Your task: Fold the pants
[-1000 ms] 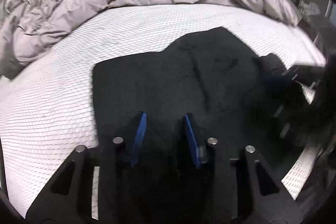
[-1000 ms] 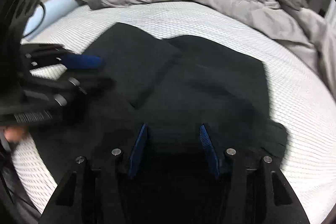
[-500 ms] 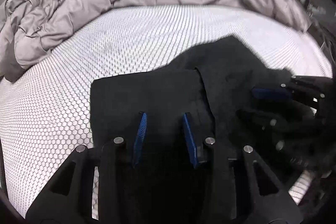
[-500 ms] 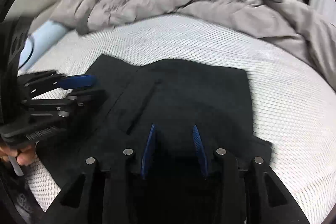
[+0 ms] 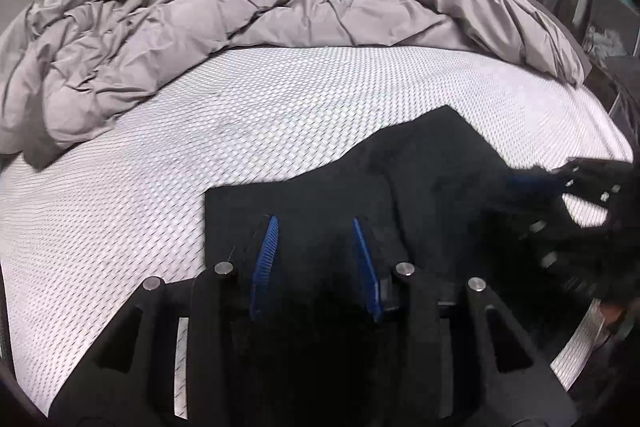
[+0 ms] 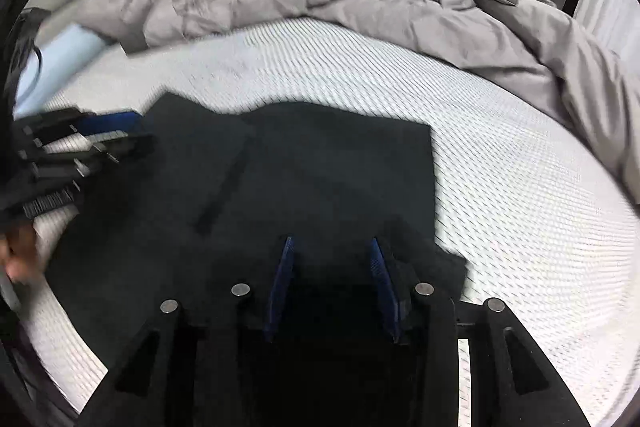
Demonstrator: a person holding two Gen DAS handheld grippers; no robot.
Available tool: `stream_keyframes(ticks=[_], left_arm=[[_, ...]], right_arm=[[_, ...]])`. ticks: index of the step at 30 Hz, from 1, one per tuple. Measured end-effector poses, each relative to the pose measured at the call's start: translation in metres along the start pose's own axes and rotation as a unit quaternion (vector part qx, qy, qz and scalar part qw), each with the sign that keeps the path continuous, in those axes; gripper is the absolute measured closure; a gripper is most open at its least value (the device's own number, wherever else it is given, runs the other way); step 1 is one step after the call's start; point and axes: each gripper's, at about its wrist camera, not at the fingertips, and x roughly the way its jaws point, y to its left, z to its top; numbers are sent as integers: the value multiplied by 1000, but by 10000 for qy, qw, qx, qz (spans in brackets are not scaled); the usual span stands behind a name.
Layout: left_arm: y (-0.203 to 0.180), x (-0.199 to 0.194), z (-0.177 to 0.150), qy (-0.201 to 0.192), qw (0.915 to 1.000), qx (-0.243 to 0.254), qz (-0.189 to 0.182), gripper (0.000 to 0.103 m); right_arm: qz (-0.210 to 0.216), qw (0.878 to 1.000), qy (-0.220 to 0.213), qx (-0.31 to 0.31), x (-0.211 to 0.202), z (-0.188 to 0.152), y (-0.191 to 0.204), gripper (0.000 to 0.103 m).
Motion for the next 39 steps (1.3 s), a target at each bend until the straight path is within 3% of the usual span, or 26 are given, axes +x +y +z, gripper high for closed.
stream_keyframes(ticks=[2,5,8,11,12,14,16,18,20,21,23,25,27,29,31,35,37,39], left_arm=[[-2,21,9,156,9999,-58,25,67],[1,45,6,410,9991,-64,91,67],[9,38,-3,384,9990,154,160,66],[24,23,-16,382,9984,64,412,65],[28,20,-18,374,9983,59,438,65],[28,2,-24,258,9982,29,549,65],[21,-20,-28,-26,9998,-6,192,65],[9,-28,-34,-136,9998,67,-151,65],[-6,-12,-45,270,9980,333,-475,64],[-9,-7,-50,355,9976,396,-435,64],[-8,-5,-59,338,9972,569,-340,64],[5,-13,-63,317,9977,533,-274,63],[19,-19,-72,309,9985,457,-32,57],[28,-24,-75,310,9989,340,15,55],[34,-35,-75,232,9997,86,85,57],[12,-61,-79,-184,9979,268,-563,57],[-7,-47,-84,128,9945,573,-863,57],[-19,-33,-94,383,9932,872,-670,57]], right_arm=[[-32,10000,-49,32,19,17,13,61],[-190,9995,224,-64,44,22,25,59],[-419,9978,382,-347,51,17,19,59],[-817,9952,417,-350,38,1,-2,59],[-568,9974,344,-279,30,-5,-8,59],[-526,9982,208,-217,20,-9,-11,59],[-418,9990,45,-158,5,-10,-3,58],[-4,9995,-54,-307,-4,-9,16,55],[351,9977,81,-571,4,-10,41,53],[411,9966,174,-691,11,-11,47,53],[141,9943,357,-991,27,-21,52,53],[-11,9955,348,-882,23,-26,36,48],[-318,9969,358,-624,14,-32,8,49],[25,9991,192,-380,4,-38,-9,51],[-41,9997,11,-261,-7,-39,-6,50],[489,9968,-414,-480,-29,-36,28,50],[643,9950,-346,-675,-23,-37,47,50],[516,9936,-13,-1010,-5,-45,64,50]])
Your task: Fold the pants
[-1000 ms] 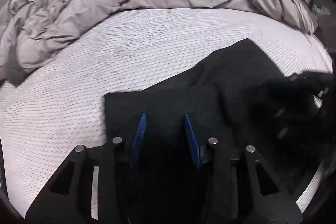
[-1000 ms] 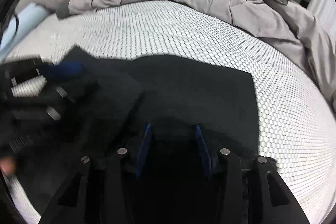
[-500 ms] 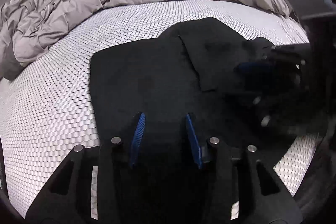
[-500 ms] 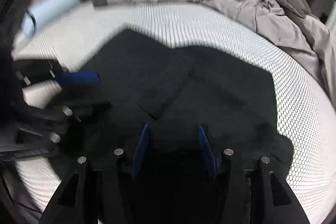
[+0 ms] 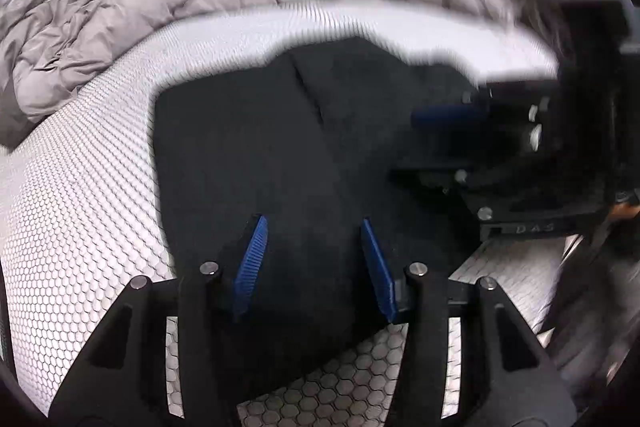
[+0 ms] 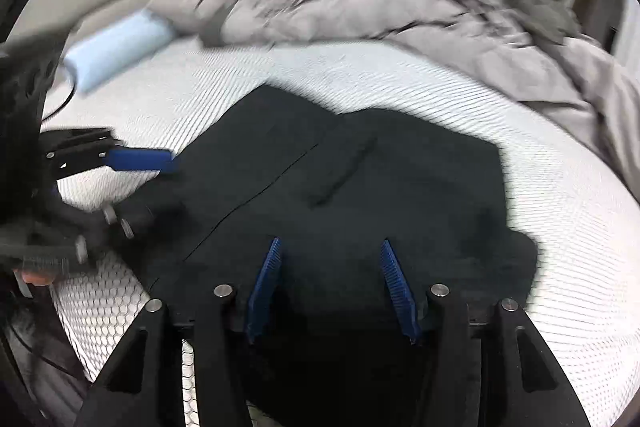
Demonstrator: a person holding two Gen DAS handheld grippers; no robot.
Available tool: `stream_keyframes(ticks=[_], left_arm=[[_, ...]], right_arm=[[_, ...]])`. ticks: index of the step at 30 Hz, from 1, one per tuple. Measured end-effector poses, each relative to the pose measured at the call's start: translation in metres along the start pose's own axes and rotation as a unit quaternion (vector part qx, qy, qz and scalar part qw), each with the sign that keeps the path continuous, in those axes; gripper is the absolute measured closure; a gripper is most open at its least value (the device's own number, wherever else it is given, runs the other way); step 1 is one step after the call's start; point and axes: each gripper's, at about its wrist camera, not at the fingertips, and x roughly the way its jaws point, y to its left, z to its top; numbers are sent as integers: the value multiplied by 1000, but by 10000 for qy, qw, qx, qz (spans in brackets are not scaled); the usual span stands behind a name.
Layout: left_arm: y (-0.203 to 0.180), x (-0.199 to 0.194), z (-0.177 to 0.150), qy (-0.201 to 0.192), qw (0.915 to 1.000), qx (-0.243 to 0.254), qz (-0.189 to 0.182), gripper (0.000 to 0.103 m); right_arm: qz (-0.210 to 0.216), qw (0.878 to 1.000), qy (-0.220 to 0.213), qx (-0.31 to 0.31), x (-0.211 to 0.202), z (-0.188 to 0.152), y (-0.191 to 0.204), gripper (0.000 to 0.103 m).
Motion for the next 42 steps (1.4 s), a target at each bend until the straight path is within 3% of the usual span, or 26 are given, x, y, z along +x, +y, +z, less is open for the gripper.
stream_keyframes(ticks=[2,5,8,10,12,14,15,18,22,25,26,29,31,33,37,42], left_arm=[[-2,-2,-9,-59,9995,308,84,57],[5,-13,-18,-38,9992,359,143,57],[11,-23,-24,-94,9992,234,316,56],[8,-36,-23,-280,9990,159,304,56],[-8,-45,-21,-487,9985,249,85,56],[-19,-40,-17,-404,9987,295,-131,56],[-26,-30,-18,-225,9987,394,-250,56],[-35,-17,-28,12,9971,753,-69,56],[-18,-32,-39,41,9975,586,-402,53],[-15,-35,-45,17,9976,588,-376,53],[-16,-37,-46,1,9976,609,-334,53],[-10,-45,-38,-142,9974,592,-388,53],[6,-56,-34,-347,9975,232,-566,53],[21,-58,-30,-447,9979,-143,-443,50],[58,-43,-28,-220,9958,-892,-62,49],[73,-27,-24,-76,9950,-994,32,49]], right_arm=[[-132,9997,154,-169,7,-11,0,50],[-523,9984,193,-76,-12,-29,-26,46],[-411,9991,84,63,-24,-42,-41,46],[-566,9984,-43,46,-32,-39,-34,46],[-184,9996,-205,39,-35,-30,-21,46],[188,9993,-307,-72,-31,-21,-2,46],[153,9994,-253,-205,-26,-19,5,46],[-152,9981,104,-595,-5,-23,13,46],[-450,9988,145,-141,-26,-43,-37,49],[-607,9981,66,66,-45,-57,-60,51],[-528,9985,14,169,-48,-60,-64,45],[-85,9974,-151,702,-59,-66,-81,44],[164,9939,-300,1051,-65,-67,-92,44],[432,9880,-344,1440,-63,-66,-106,44],[801,9775,-265,1934,-47,-59,-123,50],[1238,9720,-587,1910,-69,-62,-115,52]])
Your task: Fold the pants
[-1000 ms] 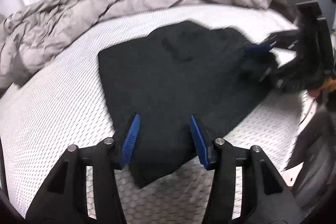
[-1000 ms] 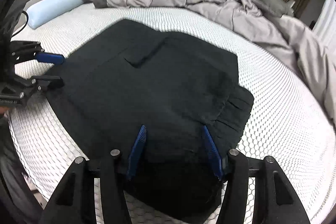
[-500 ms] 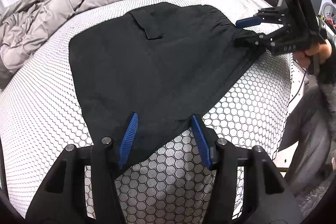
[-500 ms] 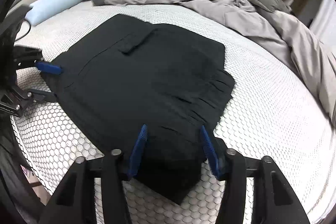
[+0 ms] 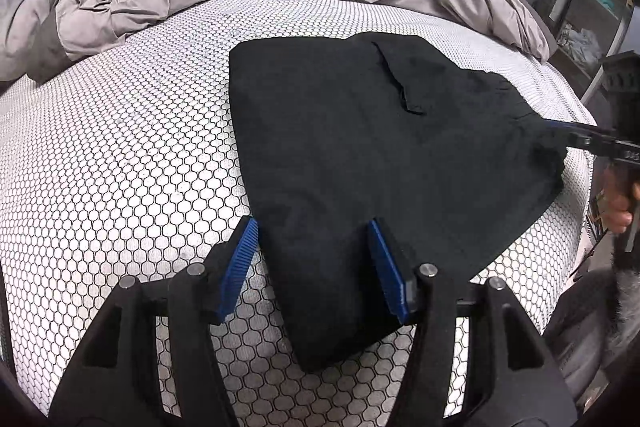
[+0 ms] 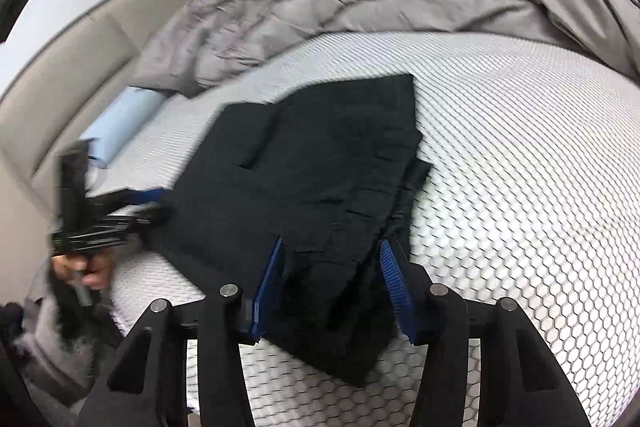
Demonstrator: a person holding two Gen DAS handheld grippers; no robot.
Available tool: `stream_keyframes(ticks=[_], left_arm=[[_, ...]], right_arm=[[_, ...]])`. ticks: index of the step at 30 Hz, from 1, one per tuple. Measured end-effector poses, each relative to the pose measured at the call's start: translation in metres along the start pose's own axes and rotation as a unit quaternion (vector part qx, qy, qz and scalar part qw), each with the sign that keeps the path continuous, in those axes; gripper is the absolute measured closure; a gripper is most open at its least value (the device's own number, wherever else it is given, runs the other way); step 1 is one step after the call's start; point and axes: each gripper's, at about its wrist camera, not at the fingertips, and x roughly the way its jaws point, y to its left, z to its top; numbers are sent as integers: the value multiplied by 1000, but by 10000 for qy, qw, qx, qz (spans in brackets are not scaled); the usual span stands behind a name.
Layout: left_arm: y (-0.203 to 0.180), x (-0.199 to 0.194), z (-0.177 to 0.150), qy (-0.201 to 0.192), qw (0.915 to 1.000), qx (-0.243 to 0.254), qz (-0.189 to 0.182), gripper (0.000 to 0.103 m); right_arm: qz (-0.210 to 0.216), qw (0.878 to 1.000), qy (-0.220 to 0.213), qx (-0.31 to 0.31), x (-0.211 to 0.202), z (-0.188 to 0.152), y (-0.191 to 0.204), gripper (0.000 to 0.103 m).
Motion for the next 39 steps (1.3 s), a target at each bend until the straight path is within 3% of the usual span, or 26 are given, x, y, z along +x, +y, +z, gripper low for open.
stream_keyframes(ticks=[5,8,15,18,22,27,32,35,37,38,39], left_arm=[[-2,2,0,7,9999,128,110,48],[-10,16,10,16,9998,162,101,47],[-19,14,6,16,9998,176,108,47],[-20,14,6,18,9998,173,115,47],[-21,15,6,13,9997,189,132,46],[-22,16,6,6,9997,197,148,46],[-25,16,5,-4,9997,185,166,46],[-27,17,4,-4,9996,191,185,45],[-28,17,4,-1,9996,197,195,45],[-29,16,4,0,9996,188,204,45],[-30,16,4,3,9996,181,211,45]], right_arm=[[553,9966,233,572,7,-2,-17,51],[108,9984,299,469,10,-3,-15,52],[721,9953,-41,648,-8,-1,-12,52],[484,9964,-58,689,-10,-1,-17,52],[665,9938,-245,862,-23,1,-25,52],[1189,9874,39,1045,-13,-2,-26,52],[1292,9876,57,889,-14,0,-16,52],[1025,9916,370,696,2,-4,-7,53],[710,9939,597,592,17,-9,-7,72],[547,9949,648,541,23,-11,-6,88],[553,9949,627,563,23,-11,-6,94]])
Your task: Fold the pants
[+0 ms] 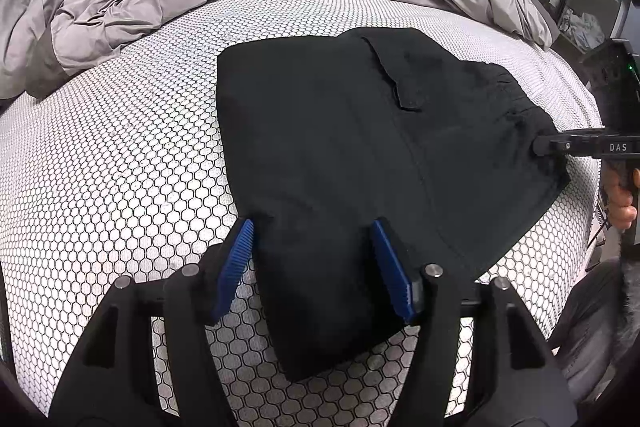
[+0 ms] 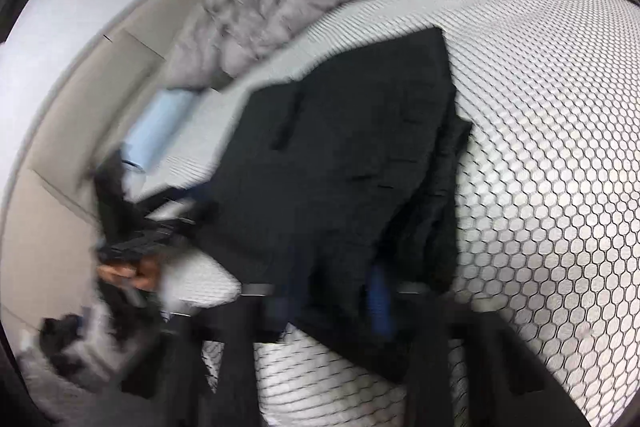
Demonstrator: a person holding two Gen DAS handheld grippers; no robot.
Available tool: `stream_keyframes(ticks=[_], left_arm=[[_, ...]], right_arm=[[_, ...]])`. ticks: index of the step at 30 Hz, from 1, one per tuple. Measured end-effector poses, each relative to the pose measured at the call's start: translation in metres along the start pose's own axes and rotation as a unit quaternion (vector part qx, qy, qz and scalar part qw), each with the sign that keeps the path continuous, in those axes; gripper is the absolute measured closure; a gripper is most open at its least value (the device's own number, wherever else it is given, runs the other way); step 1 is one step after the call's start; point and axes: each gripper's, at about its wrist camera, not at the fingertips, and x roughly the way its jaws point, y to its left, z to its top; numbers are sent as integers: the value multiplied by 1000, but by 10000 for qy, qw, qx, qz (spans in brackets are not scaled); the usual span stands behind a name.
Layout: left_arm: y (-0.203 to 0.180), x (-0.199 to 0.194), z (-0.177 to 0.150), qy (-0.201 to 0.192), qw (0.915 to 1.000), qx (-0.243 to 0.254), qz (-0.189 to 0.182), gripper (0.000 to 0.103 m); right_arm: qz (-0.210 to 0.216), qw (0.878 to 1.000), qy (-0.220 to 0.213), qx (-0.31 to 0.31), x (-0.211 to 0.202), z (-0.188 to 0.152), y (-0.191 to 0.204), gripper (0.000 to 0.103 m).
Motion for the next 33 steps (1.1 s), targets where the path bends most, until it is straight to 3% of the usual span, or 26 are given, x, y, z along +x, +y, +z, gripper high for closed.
stream_keyframes(ticks=[5,6,8,9,11,13,15,17,19,21,23,24,27,31,33], left_arm=[[0,-4,2,-6,10000,-8,-23,45],[1,-4,2,-8,10000,-22,-18,45],[3,-2,3,22,10000,-54,-34,44],[4,-2,3,36,10000,-70,-33,44],[5,-4,4,29,9999,-104,-2,44],[8,-11,6,-63,9998,-181,6,44],[15,-16,8,-190,9990,-376,-121,43],[21,-11,8,-136,9977,-633,-222,41],[27,7,7,194,9942,-1010,-318,41],[29,15,8,236,9917,-1202,-397,41],[28,16,14,236,9920,-1166,-411,44],[27,16,16,236,9923,-1154,-386,50],[29,19,31,264,9925,-1173,-239,57],[44,35,54,93,9916,-1288,-6,57],[49,43,60,57,9900,-1410,-28,56]], right_arm=[[394,9988,-247,-160,-30,-8,18,97],[372,9991,-196,-76,-29,-10,13,97],[-94,9998,49,139,-17,-14,-3,96],[-112,9995,213,225,-10,-16,-11,96],[69,9998,31,183,-23,-15,-8,93],[-186,9991,-378,-90,-46,-13,0,79],[-517,9935,-1004,-124,-65,-10,1,44],[-620,9926,-1030,165,-58,-5,-9,35],[-535,9945,-688,590,-33,-2,-24,35],[-525,9949,-300,805,-6,-2,-35,37],[-388,9927,-347,1087,3,2,-43,40],[-230,9923,-374,1159,4,6,-45,62],[-64,9897,-635,1285,3,18,-42,75],[-322,9873,-819,1320,17,40,-39,76],[-598,9886,-588,1252,29,48,-44,67]])
